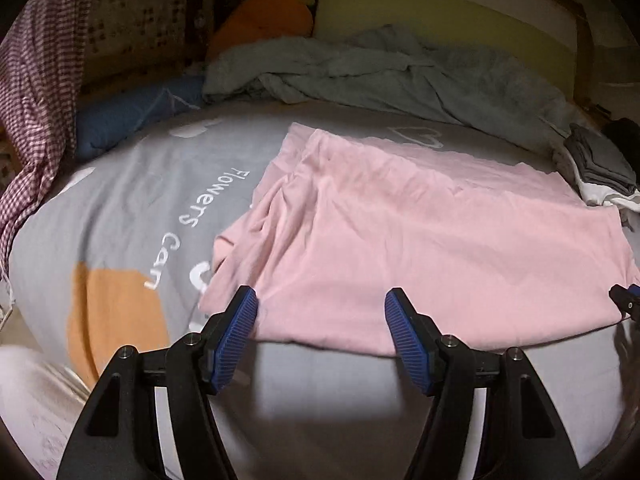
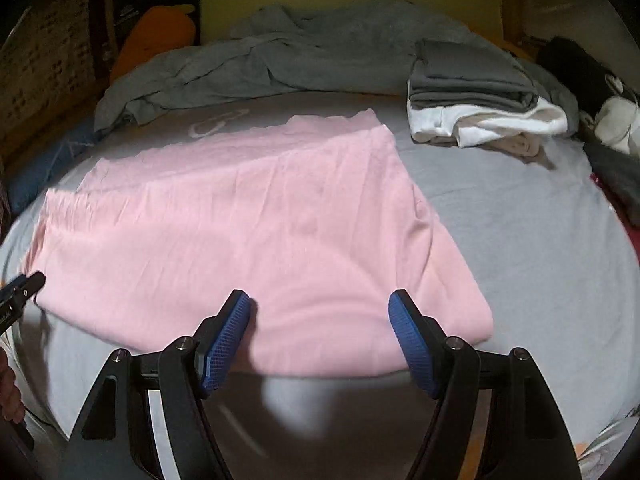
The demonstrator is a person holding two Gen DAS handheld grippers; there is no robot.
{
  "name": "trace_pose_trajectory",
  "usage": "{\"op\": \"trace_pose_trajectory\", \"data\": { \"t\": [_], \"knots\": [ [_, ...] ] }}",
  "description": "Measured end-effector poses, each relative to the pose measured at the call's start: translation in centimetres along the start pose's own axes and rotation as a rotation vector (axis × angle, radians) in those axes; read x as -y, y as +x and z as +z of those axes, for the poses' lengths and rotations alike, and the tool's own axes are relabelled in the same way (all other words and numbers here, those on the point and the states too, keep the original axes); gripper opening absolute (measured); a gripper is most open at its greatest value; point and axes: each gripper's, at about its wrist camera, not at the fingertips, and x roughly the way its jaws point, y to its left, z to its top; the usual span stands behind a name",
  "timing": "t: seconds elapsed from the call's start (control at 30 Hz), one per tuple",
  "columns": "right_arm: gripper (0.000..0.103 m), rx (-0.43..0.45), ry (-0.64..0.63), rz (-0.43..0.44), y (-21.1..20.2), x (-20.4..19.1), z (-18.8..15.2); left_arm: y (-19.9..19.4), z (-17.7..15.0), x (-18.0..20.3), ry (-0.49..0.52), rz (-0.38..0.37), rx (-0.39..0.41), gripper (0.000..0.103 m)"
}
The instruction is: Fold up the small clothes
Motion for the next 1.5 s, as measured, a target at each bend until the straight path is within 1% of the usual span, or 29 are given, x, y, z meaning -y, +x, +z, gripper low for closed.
{"op": "trace_pose_trajectory", "data": {
  "t": [0.13, 0.23, 0.33, 0.47, 0.57, 0.73, 0.87, 0.93, 1.07, 1.2, 1.5],
  "knots": [
    [0.073, -0.004, -0.02, -0.014, -0.5, 0.0, -0.8, -0.1, -0.4, -0.4, -0.004, -0.005, -0.015, 0.066],
    [0.074, 0.008, -0.048, -0.019, -0.8, -0.1, -1.5, -0.3, -0.8, -0.3, 0.013, 0.016, -0.016, 0.066],
    [0.075, 0.012, -0.036, -0.018, -1.0, -0.2, -1.8, -0.5, -1.3, 0.1, 0.017, 0.03, -0.013, 0.066],
    [0.078, 0.007, -0.008, -0.009, -1.0, 0.1, -1.9, -0.9, -1.7, -0.4, -0.018, 0.002, 0.001, 0.066],
    [0.079, 0.015, 0.016, -0.001, -1.1, 0.4, -1.9, -1.8, -1.5, -0.8, -0.041, -0.04, 0.031, 0.066],
    [0.079, 0.054, 0.052, 0.007, -1.9, 0.6, -2.2, -3.5, -1.4, 0.0, -0.007, -0.066, 0.104, 0.066],
    [0.079, 0.058, 0.086, 0.021, -2.2, 1.1, -2.2, -3.6, -1.5, 0.1, -0.022, -0.096, 0.097, 0.066],
    [0.079, 0.063, 0.098, 0.027, -2.4, 1.3, -2.2, -3.6, -1.4, 0.2, -0.015, -0.086, 0.105, 0.066],
    [0.079, 0.106, 0.106, 0.02, -3.1, 1.2, -2.1, -3.8, -1.6, 0.2, -0.016, -0.096, 0.117, 0.066],
    [0.079, 0.154, 0.065, 0.015, -4.0, 0.5, -1.7, -3.6, -1.6, 0.5, -0.012, -0.099, 0.115, 0.066],
    [0.079, 0.156, 0.073, 0.019, -3.9, 0.5, -1.9, -3.8, -1.6, 0.6, -0.011, -0.101, 0.123, 0.066]
  ]
}}
